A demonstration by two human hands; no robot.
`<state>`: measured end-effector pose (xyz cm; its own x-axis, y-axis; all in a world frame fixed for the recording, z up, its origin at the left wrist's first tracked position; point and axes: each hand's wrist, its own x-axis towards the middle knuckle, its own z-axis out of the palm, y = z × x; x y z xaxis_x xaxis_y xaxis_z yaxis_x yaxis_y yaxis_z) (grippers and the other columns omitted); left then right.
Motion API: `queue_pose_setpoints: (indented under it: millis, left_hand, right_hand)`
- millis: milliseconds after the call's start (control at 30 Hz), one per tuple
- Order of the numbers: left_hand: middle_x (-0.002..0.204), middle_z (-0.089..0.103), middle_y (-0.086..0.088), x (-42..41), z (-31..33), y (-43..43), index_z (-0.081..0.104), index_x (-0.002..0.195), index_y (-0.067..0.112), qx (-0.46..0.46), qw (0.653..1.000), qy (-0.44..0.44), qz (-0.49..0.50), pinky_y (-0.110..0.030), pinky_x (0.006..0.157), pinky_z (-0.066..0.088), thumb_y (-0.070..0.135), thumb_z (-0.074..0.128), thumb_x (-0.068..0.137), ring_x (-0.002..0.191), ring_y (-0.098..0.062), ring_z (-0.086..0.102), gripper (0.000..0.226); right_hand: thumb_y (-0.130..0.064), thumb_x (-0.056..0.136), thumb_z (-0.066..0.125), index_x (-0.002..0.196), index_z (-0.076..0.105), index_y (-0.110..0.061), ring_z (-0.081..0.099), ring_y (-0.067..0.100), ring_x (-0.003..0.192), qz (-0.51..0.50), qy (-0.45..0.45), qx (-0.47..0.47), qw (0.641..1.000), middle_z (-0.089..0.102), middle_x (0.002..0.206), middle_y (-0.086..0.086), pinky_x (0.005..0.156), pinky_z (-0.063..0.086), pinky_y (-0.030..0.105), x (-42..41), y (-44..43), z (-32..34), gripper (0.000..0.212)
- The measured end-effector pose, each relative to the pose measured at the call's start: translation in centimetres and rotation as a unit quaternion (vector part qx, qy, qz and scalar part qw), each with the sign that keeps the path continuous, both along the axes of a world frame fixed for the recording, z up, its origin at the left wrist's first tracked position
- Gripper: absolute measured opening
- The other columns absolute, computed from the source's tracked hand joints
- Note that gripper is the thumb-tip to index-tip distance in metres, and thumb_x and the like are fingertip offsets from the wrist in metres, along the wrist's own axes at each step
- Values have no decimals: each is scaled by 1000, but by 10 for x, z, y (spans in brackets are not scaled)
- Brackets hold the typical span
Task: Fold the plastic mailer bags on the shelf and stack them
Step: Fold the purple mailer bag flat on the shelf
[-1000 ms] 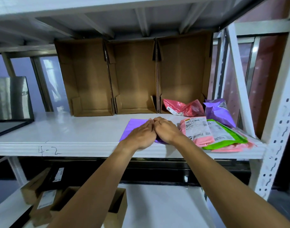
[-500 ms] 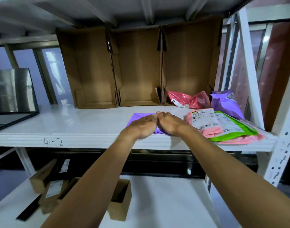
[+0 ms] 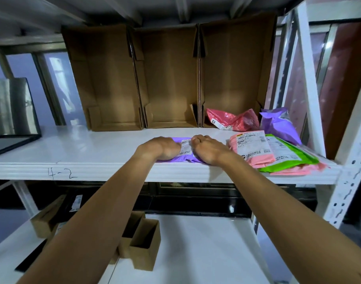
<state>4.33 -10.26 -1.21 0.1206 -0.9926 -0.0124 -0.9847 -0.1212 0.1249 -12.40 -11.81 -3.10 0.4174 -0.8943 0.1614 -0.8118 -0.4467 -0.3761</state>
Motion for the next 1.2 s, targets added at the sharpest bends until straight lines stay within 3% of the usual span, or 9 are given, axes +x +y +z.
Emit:
queue_pose_setpoints:
  millis: [100, 167, 233, 367, 500, 733, 867, 1000, 1200]
  left_hand:
    - [145, 52, -14, -14, 4, 0, 51, 140, 12, -69, 997, -24, 1, -38, 101, 40, 44, 26, 107, 128, -31, 51, 52]
    - [150, 47, -12, -23, -11, -4, 47, 143, 11, -127, 990, 12, -57, -41, 110, 36, 32, 24, 109, 137, -31, 44, 47]
    - [154, 43, -9, -25, -26, -7, 44, 147, 11, -134, 981, 86, -112, -35, 113, 31, 24, 23, 109, 141, -28, 40, 45]
    - [156, 42, 1, -16, -28, -13, 39, 152, 28, -71, 974, 163, -139, -28, 110, 32, 32, 20, 109, 139, -20, 42, 47]
    - [157, 40, 9, -13, -27, -12, 36, 152, 38, -51, 968, 194, -151, -22, 104, 27, 34, 19, 108, 141, -13, 38, 48]
    - [152, 45, 0, -19, -21, -12, 45, 144, 24, -27, 981, 137, -137, -32, 108, 33, 32, 18, 107, 134, -18, 43, 47]
    - [149, 47, -3, -15, -20, -12, 55, 121, 27, -26, 981, 121, -150, -43, 115, 30, 31, 23, 104, 137, -21, 40, 36]
    - [166, 20, -1, -5, -24, -16, 30, 155, 29, -11, 991, 53, -120, -44, 123, 16, 41, 12, 107, 154, -21, 15, 53]
    - [163, 25, -9, 3, -26, -22, 29, 154, 20, -6, 997, -2, -72, -46, 119, 27, 39, 13, 108, 149, -29, 25, 53]
  right_hand:
    - [-26, 103, 27, 118, 49, -15, 43, 27, 122, 9, 6, -14, 1000, 48, 141, 11, 99, 34, 45, 0, 0, -1, 29]
    - [-34, 105, 21, 142, 43, -20, 39, 26, 136, 3, -20, -12, 1000, 42, 152, 8, 108, 30, 45, 0, 1, -1, 45]
    - [-34, 106, 19, 147, 41, -23, 37, 23, 139, 11, -42, -16, 999, 40, 155, 4, 111, 28, 40, 0, 3, 0, 47]
    - [-20, 102, 31, 122, 55, -17, 49, 21, 112, 38, -22, -2, 999, 55, 130, 4, 89, 36, 36, 1, 7, 4, 32]
    - [-16, 98, 35, 89, 48, -21, 51, 23, 94, 33, 16, -20, 999, 49, 92, -3, 78, 39, 39, 3, 6, 4, 16]
    - [-13, 95, 37, 99, 45, -14, 45, 23, 95, 30, 46, -29, 998, 46, 104, 5, 77, 33, 36, 1, 10, 8, 9]
    - [-12, 95, 40, 97, 46, -14, 42, 22, 97, 43, 59, -26, 997, 45, 108, 5, 78, 31, 36, 2, 14, 9, 6]
    - [-15, 96, 41, 102, 50, -12, 41, 22, 98, 44, 34, -5, 998, 44, 111, 4, 78, 29, 36, 0, 16, 9, 11]
    - [-14, 97, 38, 95, 45, -16, 39, 22, 99, 40, 46, -3, 998, 39, 106, 1, 82, 32, 38, -1, 14, 9, 7]
